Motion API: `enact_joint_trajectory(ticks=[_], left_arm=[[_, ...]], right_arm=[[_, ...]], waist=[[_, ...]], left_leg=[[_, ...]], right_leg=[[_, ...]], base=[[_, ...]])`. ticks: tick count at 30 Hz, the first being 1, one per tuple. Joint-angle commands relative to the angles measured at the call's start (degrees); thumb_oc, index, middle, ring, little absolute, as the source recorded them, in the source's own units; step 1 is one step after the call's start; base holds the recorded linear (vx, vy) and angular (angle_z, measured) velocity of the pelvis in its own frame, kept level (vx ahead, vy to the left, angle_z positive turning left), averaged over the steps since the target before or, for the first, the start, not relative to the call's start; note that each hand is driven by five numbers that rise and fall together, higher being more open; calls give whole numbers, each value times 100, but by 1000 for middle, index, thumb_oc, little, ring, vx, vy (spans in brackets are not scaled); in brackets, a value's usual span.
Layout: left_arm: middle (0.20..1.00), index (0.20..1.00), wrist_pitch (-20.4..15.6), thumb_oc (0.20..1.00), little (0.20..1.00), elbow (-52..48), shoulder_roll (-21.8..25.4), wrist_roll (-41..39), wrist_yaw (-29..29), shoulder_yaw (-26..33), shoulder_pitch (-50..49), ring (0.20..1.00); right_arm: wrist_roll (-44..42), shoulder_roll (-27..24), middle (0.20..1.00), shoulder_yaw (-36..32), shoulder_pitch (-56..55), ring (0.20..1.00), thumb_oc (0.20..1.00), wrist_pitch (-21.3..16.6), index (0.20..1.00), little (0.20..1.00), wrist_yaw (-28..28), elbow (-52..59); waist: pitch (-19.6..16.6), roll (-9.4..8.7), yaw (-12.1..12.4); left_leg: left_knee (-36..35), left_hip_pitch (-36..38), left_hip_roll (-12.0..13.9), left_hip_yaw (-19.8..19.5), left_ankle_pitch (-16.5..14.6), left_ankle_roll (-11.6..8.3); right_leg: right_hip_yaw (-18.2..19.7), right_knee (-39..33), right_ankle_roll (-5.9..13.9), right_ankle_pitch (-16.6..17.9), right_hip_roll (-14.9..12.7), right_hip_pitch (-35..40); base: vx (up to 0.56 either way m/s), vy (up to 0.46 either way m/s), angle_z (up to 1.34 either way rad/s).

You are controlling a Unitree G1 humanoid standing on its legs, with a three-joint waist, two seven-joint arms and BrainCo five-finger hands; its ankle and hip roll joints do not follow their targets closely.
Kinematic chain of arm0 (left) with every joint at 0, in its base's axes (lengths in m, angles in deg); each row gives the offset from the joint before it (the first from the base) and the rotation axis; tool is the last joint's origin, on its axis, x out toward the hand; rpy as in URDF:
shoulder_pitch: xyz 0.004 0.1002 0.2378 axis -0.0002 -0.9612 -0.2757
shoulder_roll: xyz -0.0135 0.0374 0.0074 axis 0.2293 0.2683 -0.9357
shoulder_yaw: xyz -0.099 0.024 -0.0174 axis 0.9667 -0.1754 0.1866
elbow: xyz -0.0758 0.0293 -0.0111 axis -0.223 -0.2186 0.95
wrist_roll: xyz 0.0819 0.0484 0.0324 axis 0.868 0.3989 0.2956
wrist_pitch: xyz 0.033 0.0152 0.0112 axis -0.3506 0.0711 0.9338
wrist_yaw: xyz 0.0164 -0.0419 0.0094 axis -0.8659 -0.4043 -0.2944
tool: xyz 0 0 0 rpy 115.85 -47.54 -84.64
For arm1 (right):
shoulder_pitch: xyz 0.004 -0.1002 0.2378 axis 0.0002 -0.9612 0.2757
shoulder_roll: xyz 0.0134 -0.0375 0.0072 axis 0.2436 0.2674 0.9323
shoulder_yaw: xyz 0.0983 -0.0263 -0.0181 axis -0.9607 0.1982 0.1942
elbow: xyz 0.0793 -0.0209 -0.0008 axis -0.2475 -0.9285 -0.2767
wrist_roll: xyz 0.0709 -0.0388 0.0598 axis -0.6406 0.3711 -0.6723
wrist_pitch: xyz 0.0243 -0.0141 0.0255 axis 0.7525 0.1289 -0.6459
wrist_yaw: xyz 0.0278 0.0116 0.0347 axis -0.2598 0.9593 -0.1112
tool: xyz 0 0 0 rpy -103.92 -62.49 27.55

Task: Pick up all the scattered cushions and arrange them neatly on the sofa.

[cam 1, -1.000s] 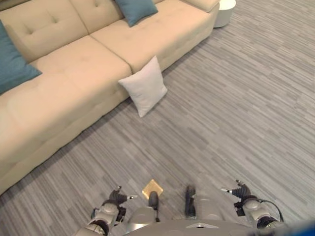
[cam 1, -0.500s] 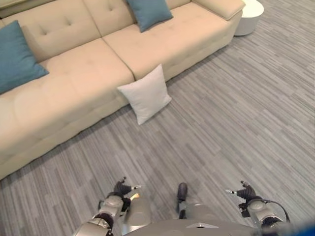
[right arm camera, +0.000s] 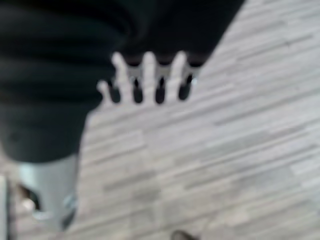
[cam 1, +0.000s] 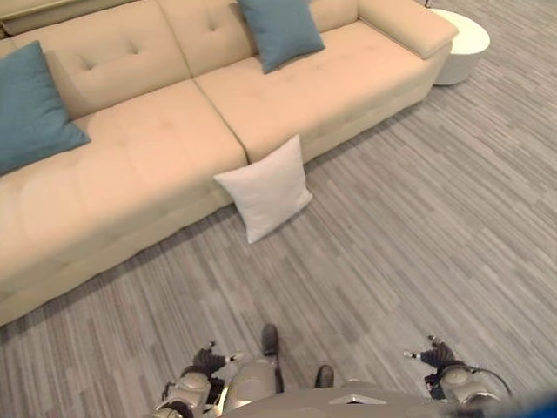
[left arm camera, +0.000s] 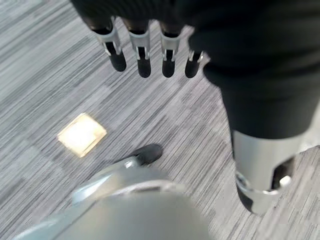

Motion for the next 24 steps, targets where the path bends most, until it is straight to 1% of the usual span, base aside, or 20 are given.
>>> enact_joint_trajectory(ticks=[1,2,3,4,6,7,8,9,10,11,12,13,15,18,19,20,21,22,23,24], left_arm=[[1000,1000,-53,1000,1000,-13,28,65,-89,-101,162,1000],[1000,1000,-44,1000,1000,-34,54,62,-85,-98,169,1000],[1000,1000,-51,1000,1000,-46,75,57,-75,-105,186,1000],[1000,1000,-55,1000,1000,-46,94,60,-60,-108,196,1000],[1000,1000,-69,1000,1000,-63,120,55,-44,-132,222,1000],[1000,1000,-78,1000,1000,-83,121,37,-44,-123,230,1000],[1000,1000,-83,1000,1000,-93,128,51,-53,-128,239,1000],[1000,1000,-92,1000,1000,-95,131,56,-56,-138,257,1000],[1000,1000,-91,1000,1000,-83,125,51,-60,-143,265,1000],[1000,1000,-92,1000,1000,-58,124,51,-59,-141,280,1000],[1000,1000,-101,1000,1000,-30,117,56,-59,-133,289,1000],[1000,1000,-118,1000,1000,10,107,71,-72,-132,299,1000],[1000,1000,-134,1000,1000,17,98,93,-81,-143,309,1000],[1000,1000,-133,1000,1000,48,45,87,-90,-121,249,1000],[1000,1000,-135,1000,1000,58,6,78,-98,-114,205,1000],[1000,1000,-132,1000,1000,66,-7,69,-116,-116,179,1000],[1000,1000,-132,1000,1000,65,-8,69,-116,-115,178,1000],[1000,1000,-132,1000,1000,24,-28,21,-113,-174,242,1000],[1000,1000,-134,1000,1000,-17,-43,-37,-103,-200,305,1000],[1000,1000,-133,1000,1000,-17,-42,-38,-103,-200,307,1000]], right_arm=[[126,-196,1000,17,203,1000,1000,-33,1000,1000,24,235],[131,-183,1000,29,239,1000,1000,-33,1000,1000,26,267],[113,-164,1000,38,266,1000,1000,-49,1000,1000,29,314],[112,-160,1000,36,286,1000,1000,-58,1000,1000,38,341],[89,-148,1000,60,312,1000,1000,-69,1000,1000,43,365],[74,-159,1000,61,317,1000,1000,-70,1000,1000,39,370],[67,-164,1000,69,318,1000,1000,-67,1000,1000,44,353],[72,-179,1000,99,330,1000,1000,-68,1000,1000,32,348],[83,-190,1000,107,339,1000,1000,-59,1000,1000,31,350],[109,-208,1000,114,348,1000,1000,-41,1000,1000,24,348],[147,-213,1000,136,353,1000,1000,-23,1000,1000,31,345],[215,-223,1000,142,325,1000,1000,-3,1000,1000,47,327],[215,-227,1000,144,306,1000,1000,-20,1000,1000,44,310],[215,-235,1000,142,209,1000,1000,-28,1000,1000,65,220],[187,-228,1000,138,165,1000,1000,-56,1000,1000,88,199],[201,-235,1000,149,160,1000,1000,-61,1000,1000,93,190],[201,-235,1000,150,160,1000,1000,-62,1000,1000,93,189],[160,-265,1000,155,177,1000,1000,-79,1000,1000,82,182],[100,-280,1000,146,207,1000,1000,-83,1000,1000,59,174],[100,-279,1000,145,209,1000,1000,-84,1000,1000,59,172]], waist=[[56,-116,262],[102,-92,232],[113,-45,210],[153,12,177],[192,85,61],[198,105,10],[198,96,-7],[217,99,-35],[226,93,-58],[236,59,-86],[255,54,-134],[299,36,-182],[295,17,-203],[188,-7,-179],[134,-11,-177],[120,-12,-170],[122,-9,-176],[273,-111,-124],[368,-159,-93],[364,-153,-101]], left_leg=[[855,-207,-174,-106,-849,-60],[828,-110,-206,-126,-889,5],[784,-51,-194,-152,-901,29],[755,38,-183,-205,-919,49],[638,286,-209,-408,-938,37],[588,385,-228,-521,-962,26],[570,426,-258,-572,-987,22],[550,491,-289,-644,-1016,21],[536,559,-329,-720,-1047,21],[517,635,-387,-819,-1082,9],[469,733,-403,-893,-1112,-10],[481,854,-434,-1062,-1171,-43],[505,891,-457,-1125,-1228,-59],[562,1004,-442,-1248,-1343,-135],[694,996,-387,-1299,-1389,-240],[897,939,-354,-1313,-1337,-338],[910,935,-352,-1318,-1345,-339],[1853,361,-327,-1217,-1047,-551],[2346,16,-300,-1156,-908,-605],[2381,-11,-295,-1164,-923,-606]], right_leg=[[390,904,644,698,-405,-399],[399,1296,735,924,-474,-561],[436,1590,766,1096,-471,-742],[473,1863,773,1192,-470,-936],[730,1945,640,991,-134,-1207],[838,1754,604,844,28,-1300],[867,1485,568,766,72,-1303],[893,1256,503,786,141,-1432],[877,1023,482,844,147,-1548],[863,613,482,965,113,-1644],[860,365,492,1053,104,-1693],[849,211,538,1160,90,-1740],[873,70,528,1156,82,-1631],[888,-26,395,1155,111,-1441],[875,-147,303,1111,139,-1267],[875,-227,259,1080,168,-1162],[868,-233,258,1081,169,-1156],[827,-391,155,1059,71,-958],[783,-454,96,1050,23,-882],[774,-454,95,1052,28,-890]], base=[[151,173,-25],[145,156,-16],[149,134,-5],[189,104,11],[243,61,24],[250,10,27],[248,-11,35],[231,-26,61],[252,-44,59],[263,-51,43],[323,-90,29],[288,-97,36],[169,-78,59],[211,-131,66],[236,-202,42],[170,-158,40],[71,-154,42],[8,-154,36],[5,-153,36],[48,-120,59]])
